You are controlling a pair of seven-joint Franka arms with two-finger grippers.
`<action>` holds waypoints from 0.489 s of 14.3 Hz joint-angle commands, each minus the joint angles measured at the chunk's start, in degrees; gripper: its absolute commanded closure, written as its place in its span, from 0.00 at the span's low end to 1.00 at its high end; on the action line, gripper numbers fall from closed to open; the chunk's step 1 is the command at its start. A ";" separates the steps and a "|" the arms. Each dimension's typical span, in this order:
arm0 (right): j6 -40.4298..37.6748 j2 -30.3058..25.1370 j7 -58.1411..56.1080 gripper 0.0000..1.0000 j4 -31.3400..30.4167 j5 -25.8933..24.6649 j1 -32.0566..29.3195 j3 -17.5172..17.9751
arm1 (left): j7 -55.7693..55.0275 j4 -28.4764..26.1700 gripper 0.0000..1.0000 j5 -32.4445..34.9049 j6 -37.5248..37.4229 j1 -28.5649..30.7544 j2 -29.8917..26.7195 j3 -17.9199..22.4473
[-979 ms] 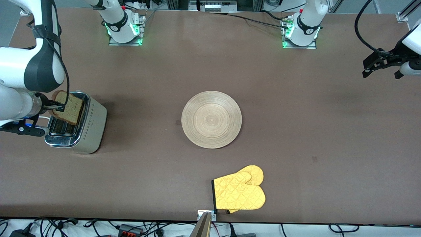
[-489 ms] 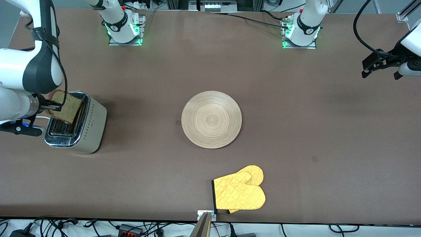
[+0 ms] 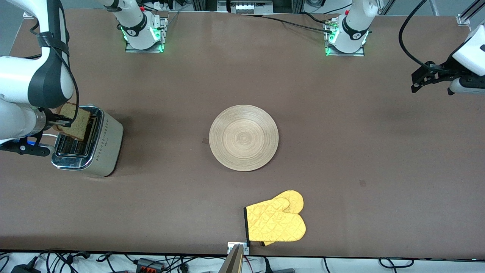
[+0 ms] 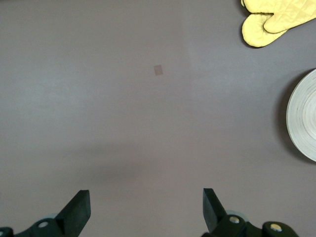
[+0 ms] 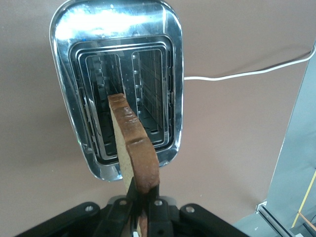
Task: Move plate and put bread in toaster
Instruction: 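Push the bread slice deeper into the toaster slot with the right gripper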
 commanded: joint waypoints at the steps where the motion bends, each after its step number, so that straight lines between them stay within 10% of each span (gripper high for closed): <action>1: 3.02 0.68 -0.98 1.00 -0.67 -0.48 -0.27 0.17 | 0.14 1.67 0.00 0.54 0.67 -0.14 2.54 0.24; 7: 5.49 0.78 -1.06 1.00 0.81 -0.21 -0.09 0.17 | 0.05 1.76 0.00 0.63 3.39 -0.40 4.93 0.24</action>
